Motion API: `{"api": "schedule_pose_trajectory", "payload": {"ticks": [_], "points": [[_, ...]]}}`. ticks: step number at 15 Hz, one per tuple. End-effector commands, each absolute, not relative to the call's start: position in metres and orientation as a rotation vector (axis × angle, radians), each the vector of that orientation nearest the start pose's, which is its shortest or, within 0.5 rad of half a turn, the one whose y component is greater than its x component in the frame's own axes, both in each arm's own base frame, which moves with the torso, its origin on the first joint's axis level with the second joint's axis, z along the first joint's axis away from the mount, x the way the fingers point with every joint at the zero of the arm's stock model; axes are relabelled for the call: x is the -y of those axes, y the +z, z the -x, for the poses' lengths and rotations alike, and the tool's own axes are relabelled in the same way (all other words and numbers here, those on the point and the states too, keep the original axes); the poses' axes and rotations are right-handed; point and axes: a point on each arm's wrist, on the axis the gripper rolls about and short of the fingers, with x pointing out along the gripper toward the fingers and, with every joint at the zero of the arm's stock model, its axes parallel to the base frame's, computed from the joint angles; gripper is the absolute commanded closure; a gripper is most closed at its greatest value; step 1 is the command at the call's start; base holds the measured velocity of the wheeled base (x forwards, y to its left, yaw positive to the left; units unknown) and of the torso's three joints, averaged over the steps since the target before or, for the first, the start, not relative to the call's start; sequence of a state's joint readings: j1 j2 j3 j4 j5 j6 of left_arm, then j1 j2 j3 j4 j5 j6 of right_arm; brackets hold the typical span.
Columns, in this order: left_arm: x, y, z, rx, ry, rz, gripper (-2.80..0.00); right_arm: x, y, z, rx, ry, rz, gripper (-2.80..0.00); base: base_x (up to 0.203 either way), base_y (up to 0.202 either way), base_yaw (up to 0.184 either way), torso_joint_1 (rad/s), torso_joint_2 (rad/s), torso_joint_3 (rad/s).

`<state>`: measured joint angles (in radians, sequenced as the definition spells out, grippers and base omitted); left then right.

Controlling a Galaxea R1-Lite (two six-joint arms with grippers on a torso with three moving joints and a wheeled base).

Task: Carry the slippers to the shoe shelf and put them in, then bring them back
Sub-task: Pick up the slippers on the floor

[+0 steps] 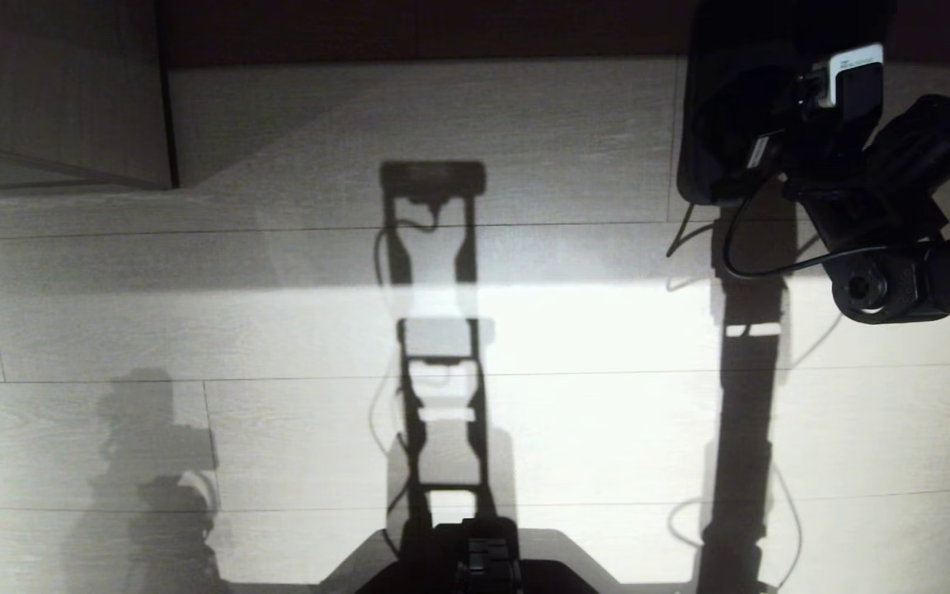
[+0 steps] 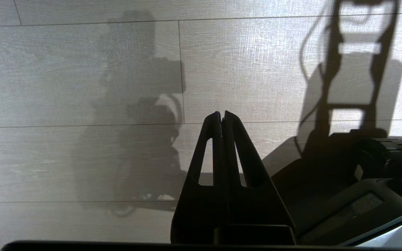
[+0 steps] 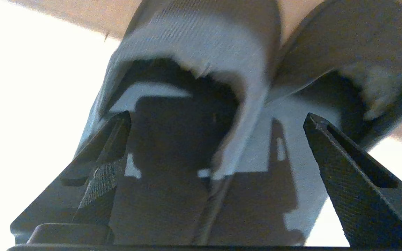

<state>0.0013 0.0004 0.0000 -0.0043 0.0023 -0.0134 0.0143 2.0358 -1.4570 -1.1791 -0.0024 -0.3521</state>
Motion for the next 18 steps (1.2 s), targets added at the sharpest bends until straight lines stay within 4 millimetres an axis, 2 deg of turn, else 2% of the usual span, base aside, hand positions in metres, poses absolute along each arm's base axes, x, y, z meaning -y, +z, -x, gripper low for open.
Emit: {"api": "schedule_pose_trajectory", "payload": {"ticks": [1,6,17,18], "points": [[0.0,0.076,0.023,0.005,0.003,0.014,0.0,-0.006,0.29,-0.412,0.595,-0.099,0.338,-2.8,0.0,0.0,0.0,0.0,0.0,0.0],[0.0,0.076,0.023,0.004,0.003,0.014,0.0,-0.005,0.285,-0.428,0.611,-0.126,0.326,-2.8,0.0,0.0,0.0,0.0,0.0,0.0],[0.0,0.076,0.023,0.003,0.003,0.014,0.0,0.01,0.297,-0.441,0.658,-0.173,0.281,-2.8,0.0,0.0,0.0,0.0,0.0,0.0],[0.0,0.076,0.023,0.004,0.003,0.014,0.0,0.012,0.304,-0.442,0.688,-0.178,0.268,-2.8,0.0,0.0,0.0,0.0,0.0,0.0]]}}
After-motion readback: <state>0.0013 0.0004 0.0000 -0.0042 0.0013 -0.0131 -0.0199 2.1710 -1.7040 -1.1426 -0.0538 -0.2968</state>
